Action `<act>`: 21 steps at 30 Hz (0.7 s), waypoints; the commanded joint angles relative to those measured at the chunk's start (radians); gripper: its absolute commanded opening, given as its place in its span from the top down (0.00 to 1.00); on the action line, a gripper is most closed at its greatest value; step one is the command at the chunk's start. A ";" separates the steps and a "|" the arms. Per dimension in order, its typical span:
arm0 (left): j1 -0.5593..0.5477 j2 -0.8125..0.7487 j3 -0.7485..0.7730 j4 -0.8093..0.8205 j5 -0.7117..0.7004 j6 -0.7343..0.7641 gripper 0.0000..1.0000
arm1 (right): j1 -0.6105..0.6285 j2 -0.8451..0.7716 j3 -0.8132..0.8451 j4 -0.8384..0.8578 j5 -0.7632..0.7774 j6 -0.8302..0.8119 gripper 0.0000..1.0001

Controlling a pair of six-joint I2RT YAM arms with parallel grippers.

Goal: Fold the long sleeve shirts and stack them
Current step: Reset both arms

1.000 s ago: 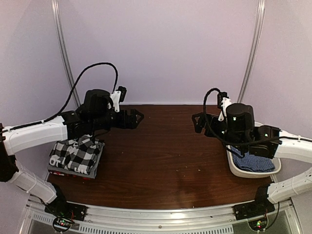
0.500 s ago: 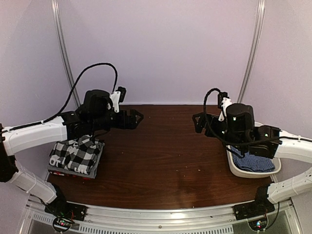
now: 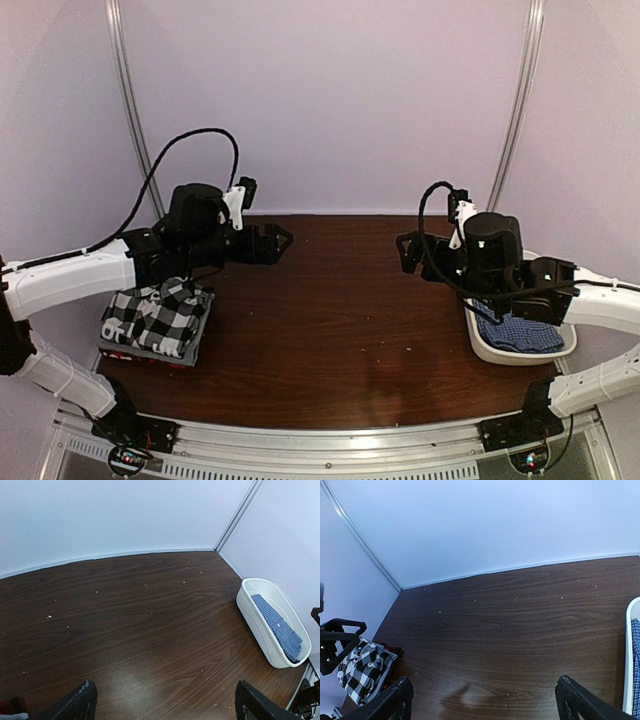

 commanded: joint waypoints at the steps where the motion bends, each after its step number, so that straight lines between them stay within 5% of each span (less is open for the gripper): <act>1: -0.001 -0.033 -0.017 0.036 -0.019 -0.006 0.02 | -0.003 -0.012 -0.005 -0.018 0.015 0.009 0.00; 21: -0.001 -0.021 -0.012 0.035 -0.023 0.004 0.02 | -0.003 0.000 -0.004 -0.014 0.015 0.011 0.00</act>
